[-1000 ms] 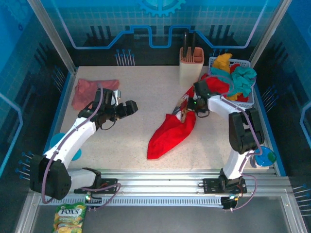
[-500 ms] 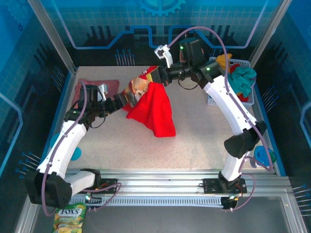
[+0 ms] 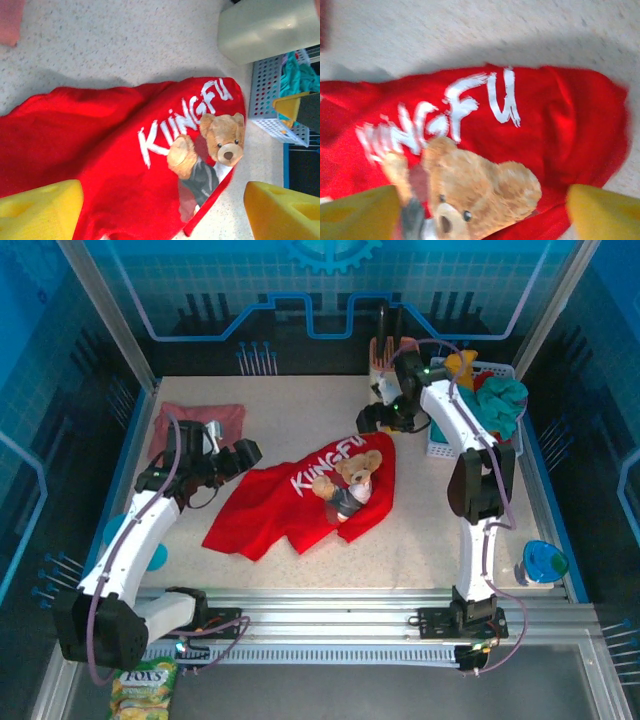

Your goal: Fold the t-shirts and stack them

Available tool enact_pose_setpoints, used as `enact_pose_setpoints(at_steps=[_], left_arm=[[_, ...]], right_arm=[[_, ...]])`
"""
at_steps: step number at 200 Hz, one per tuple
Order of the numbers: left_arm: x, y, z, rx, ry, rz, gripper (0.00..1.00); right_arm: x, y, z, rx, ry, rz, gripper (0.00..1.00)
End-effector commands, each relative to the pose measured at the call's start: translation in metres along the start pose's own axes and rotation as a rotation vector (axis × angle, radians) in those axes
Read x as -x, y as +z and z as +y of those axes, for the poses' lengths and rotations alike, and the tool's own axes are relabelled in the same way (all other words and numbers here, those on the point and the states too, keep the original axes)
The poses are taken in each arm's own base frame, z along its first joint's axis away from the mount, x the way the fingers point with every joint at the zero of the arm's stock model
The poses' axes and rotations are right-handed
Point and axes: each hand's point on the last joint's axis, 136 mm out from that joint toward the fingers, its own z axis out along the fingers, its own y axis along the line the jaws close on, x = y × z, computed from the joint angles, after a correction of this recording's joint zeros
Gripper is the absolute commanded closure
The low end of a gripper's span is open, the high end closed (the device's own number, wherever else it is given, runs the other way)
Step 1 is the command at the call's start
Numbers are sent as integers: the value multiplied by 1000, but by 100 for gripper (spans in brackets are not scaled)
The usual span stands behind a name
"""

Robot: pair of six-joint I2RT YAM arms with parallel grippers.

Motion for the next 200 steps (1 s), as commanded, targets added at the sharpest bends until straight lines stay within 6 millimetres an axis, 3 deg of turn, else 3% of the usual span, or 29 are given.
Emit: enact_pose_setpoints(at_steps=[1,23,50,63,88,107,119,144,170,181,200], left_arm=[[-14,4,20,59,-45,32,16],[-26,13,45,162,-63,49,20],[-37,28,73,299,-83,72,21],[-41,35,89,382,-77,83,21],[-49,40,130,595,-105,98,21],[-55,48,147,644,-109,102,21],[-57,53,152,653,-113,104,21],[-69,62,163,678,-129,153,21],[-80,64,179,718,-126,168,26],[-85,64,184,730,-124,183,36],[-94,73,182,690,-157,207,42]], right_arm=[[-16,-16,14,-107,-37,-66,0],[-59,-16,21,-108,18,-84,0],[-124,-10,11,-205,149,-77,1],[-153,-4,15,-206,204,-92,8],[-188,17,34,-162,264,-78,19],[-194,37,60,-110,251,-79,19],[-193,50,75,-119,241,-75,11],[-188,69,86,-165,234,-64,5],[-194,82,75,-262,251,-66,17],[-199,86,68,-288,264,-61,23],[-205,91,59,-310,261,-57,40]])
